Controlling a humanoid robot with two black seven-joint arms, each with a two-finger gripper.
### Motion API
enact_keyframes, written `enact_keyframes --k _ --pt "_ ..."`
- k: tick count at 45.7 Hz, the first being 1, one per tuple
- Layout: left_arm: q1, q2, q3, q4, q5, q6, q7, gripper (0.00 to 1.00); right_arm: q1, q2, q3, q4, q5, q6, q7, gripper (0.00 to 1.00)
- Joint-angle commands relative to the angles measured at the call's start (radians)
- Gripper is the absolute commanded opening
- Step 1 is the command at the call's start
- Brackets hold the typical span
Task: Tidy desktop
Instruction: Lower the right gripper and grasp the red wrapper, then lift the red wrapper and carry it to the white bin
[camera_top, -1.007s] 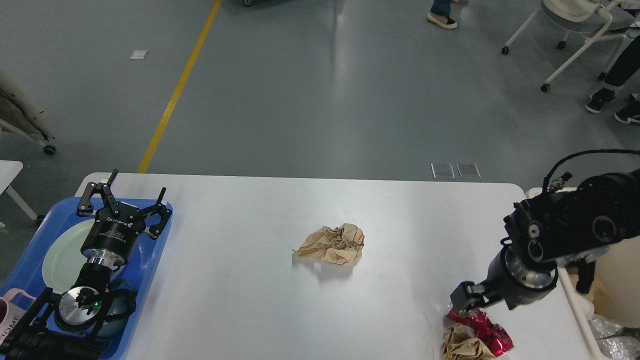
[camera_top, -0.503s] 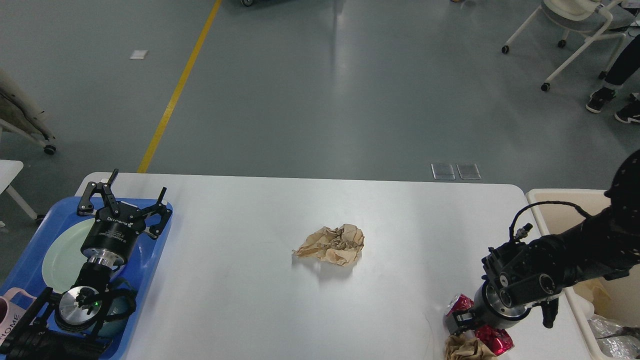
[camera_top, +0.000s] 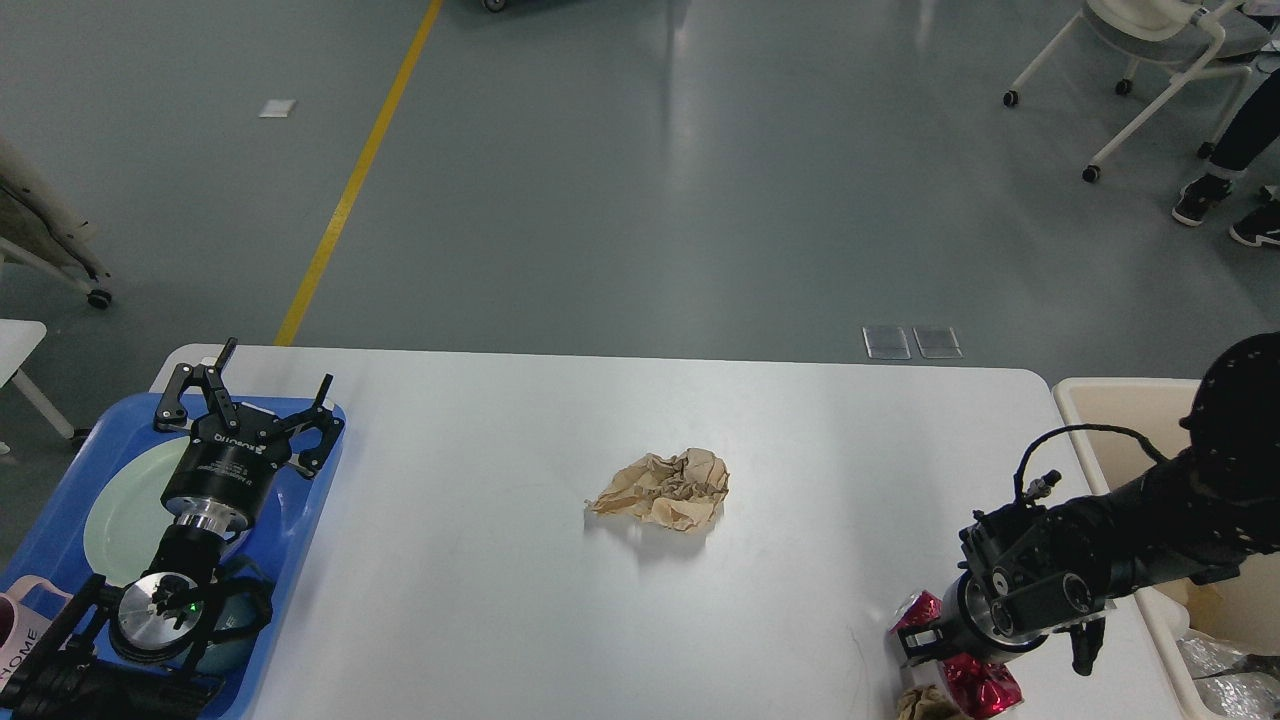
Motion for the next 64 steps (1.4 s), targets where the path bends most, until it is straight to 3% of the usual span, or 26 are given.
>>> enact_keyframes --k 1,6,9,32,37,50,64 --pt "0.000 0.000 0.000 0.000 0.000 0.000 0.000 0.97 -0.015 0.001 0.000 -0.012 0.004 -0.001 -0.002 0.32" --pt "0.000 0.000 -0.001 0.000 0.000 0.000 0.000 0.97 -0.039 0.001 0.000 -0.035 0.005 -0.004 -0.003 0.06" --pt "0.000 0.000 0.000 0.000 0.000 0.000 0.000 0.97 -0.050 0.001 0.001 -0.053 0.024 -0.004 -0.003 0.00" --pt "0.001 0.000 0.000 0.000 0.000 0.000 0.000 0.97 -0.007 -0.019 0.003 -0.082 0.248 0.020 -0.008 0.00" --pt "0.000 0.000 0.000 0.000 0.000 0.000 0.000 0.97 0.077 -0.055 0.003 -0.070 0.364 0.138 -0.005 0.00" --pt "0.000 0.000 0.000 0.000 0.000 0.000 0.001 0.97 0.450 -0.171 -0.043 0.008 0.530 0.624 -0.006 0.00" --pt "0.001 0.000 0.000 0.000 0.000 0.000 0.000 0.97 0.873 -0.144 -0.313 0.226 0.642 0.634 0.004 0.00"
